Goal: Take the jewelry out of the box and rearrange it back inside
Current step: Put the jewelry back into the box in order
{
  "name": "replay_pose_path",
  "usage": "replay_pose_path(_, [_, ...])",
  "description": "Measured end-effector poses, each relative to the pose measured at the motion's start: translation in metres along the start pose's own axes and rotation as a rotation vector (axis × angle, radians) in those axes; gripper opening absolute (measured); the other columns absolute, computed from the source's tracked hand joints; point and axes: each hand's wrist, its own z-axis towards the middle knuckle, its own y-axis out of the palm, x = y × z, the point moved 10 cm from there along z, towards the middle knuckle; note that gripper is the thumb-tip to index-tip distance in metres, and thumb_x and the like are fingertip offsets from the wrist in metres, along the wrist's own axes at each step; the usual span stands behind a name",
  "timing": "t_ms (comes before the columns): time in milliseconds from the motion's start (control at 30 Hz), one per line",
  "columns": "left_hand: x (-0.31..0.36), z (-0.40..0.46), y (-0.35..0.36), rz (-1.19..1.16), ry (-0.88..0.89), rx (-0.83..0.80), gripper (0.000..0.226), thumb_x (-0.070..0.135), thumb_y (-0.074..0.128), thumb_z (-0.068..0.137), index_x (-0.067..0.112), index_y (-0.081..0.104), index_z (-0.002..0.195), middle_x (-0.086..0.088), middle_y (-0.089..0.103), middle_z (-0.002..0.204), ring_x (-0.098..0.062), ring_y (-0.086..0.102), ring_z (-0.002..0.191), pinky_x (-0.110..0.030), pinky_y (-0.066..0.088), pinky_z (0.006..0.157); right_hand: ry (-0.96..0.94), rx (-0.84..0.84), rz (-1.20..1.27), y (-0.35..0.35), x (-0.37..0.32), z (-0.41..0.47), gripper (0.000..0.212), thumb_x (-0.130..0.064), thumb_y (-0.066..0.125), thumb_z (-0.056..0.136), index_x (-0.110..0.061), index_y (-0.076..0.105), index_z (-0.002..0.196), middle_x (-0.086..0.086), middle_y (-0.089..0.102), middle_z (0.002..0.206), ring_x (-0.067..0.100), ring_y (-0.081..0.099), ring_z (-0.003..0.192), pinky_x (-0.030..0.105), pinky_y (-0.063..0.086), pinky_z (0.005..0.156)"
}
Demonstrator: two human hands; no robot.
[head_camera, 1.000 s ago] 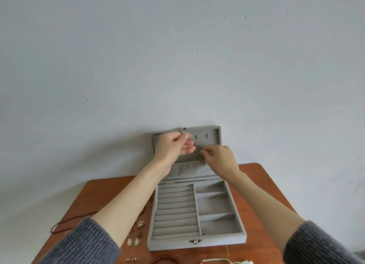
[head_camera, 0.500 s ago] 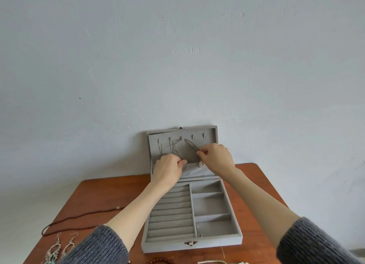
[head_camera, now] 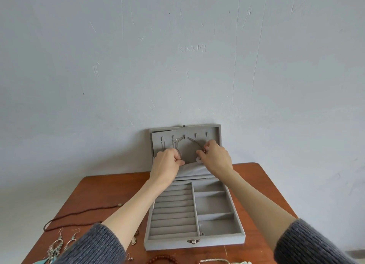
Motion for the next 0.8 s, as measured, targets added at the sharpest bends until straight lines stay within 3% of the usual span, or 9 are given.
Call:
replay_pose_path(167, [0.008,0.003,0.016,0.223,0.029,-0.226,0.015,0.017,0.061,0.087,0.013,0.074,0.093,-0.006,0.069,0.096,-0.025,0.064,0.091,-0.031,0.051,0.078,-0.056,-0.001,-0.022,0.001,-0.004,-0.005,0.022,-0.026,0.055,0.09,-0.014,0.051,0.108,0.01,0.067,0.1,0.03,0.059,0.094,0.037,0.049,0.079])
replay_pose_path(333, [0.006,0.002,0.021,0.268,0.015,-0.278,0.019,0.015,0.055,0.09,0.011,0.074,0.09,-0.008,0.069,0.09,-0.025,0.064,0.084,-0.033,0.052,0.073,-0.064,0.068,-0.061,-0.004,-0.007,-0.006,0.019,-0.027,0.054,0.091,-0.013,0.054,0.104,0.01,0.068,0.095,0.03,0.061,0.091,0.035,0.049,0.074])
replay_pose_path(367, [0.005,0.002,0.02,0.248,0.02,-0.274,0.022,0.016,0.054,0.091,0.009,0.073,0.082,-0.008,0.067,0.082,-0.024,0.063,0.078,-0.032,0.051,0.07,-0.051,0.084,-0.06,-0.005,-0.006,-0.006,0.02,-0.028,0.054,0.091,-0.013,0.054,0.105,0.01,0.067,0.095,0.03,0.06,0.091,0.035,0.047,0.074])
replay_pose_path(433, [0.005,0.001,0.014,0.204,0.032,-0.252,0.041,0.016,0.051,0.093,0.01,0.054,0.053,-0.004,0.053,0.059,-0.021,0.053,0.059,-0.029,0.042,0.06,-0.036,0.112,-0.067,-0.005,-0.005,-0.007,0.021,-0.029,0.054,0.091,-0.012,0.051,0.103,0.011,0.066,0.094,0.031,0.06,0.089,0.034,0.043,0.071])
replay_pose_path(500, [0.009,-0.001,0.006,0.177,0.051,-0.221,0.05,0.015,0.049,0.094,0.013,0.034,0.047,-0.001,0.04,0.052,-0.017,0.041,0.05,-0.028,0.036,0.058,-0.018,0.121,-0.062,-0.004,-0.002,-0.007,0.02,-0.031,0.054,0.091,-0.012,0.049,0.097,0.01,0.065,0.091,0.03,0.058,0.084,0.033,0.041,0.068])
replay_pose_path(567, [0.013,-0.003,0.001,0.176,0.077,-0.181,0.05,0.017,0.049,0.095,0.014,0.033,0.047,-0.001,0.04,0.052,-0.015,0.038,0.047,-0.029,0.038,0.058,0.005,0.104,-0.015,0.0,0.001,-0.006,0.021,-0.033,0.055,0.09,-0.013,0.051,0.093,0.009,0.065,0.09,0.028,0.057,0.083,0.032,0.042,0.068])
replay_pose_path(633, [0.016,-0.004,-0.004,0.175,0.098,-0.132,0.043,0.019,0.05,0.094,0.012,0.045,0.052,-0.003,0.051,0.058,-0.015,0.044,0.05,-0.03,0.043,0.061,0.006,0.079,0.046,0.004,0.002,-0.006,0.019,-0.034,0.056,0.089,-0.016,0.055,0.093,0.006,0.066,0.091,0.027,0.059,0.088,0.033,0.045,0.071])
replay_pose_path(700, [0.017,-0.004,-0.009,0.164,0.105,-0.075,0.026,0.019,0.051,0.094,0.009,0.063,0.073,-0.003,0.06,0.07,-0.017,0.055,0.062,-0.029,0.047,0.064,-0.02,0.064,0.065,0.007,0.001,-0.007,0.016,-0.031,0.056,0.089,-0.016,0.057,0.094,0.004,0.066,0.092,0.025,0.059,0.089,0.032,0.045,0.072])
replay_pose_path(800, [0.018,-0.005,-0.016,0.155,0.116,0.034,0.015,0.021,0.051,0.094,0.011,0.061,0.092,-0.004,0.064,0.079,-0.021,0.06,0.072,-0.031,0.048,0.064,-0.092,0.055,0.083,0.009,-0.002,-0.009,0.013,-0.026,0.057,0.089,-0.015,0.063,0.095,0.003,0.069,0.093,0.021,0.062,0.091,0.032,0.049,0.076])
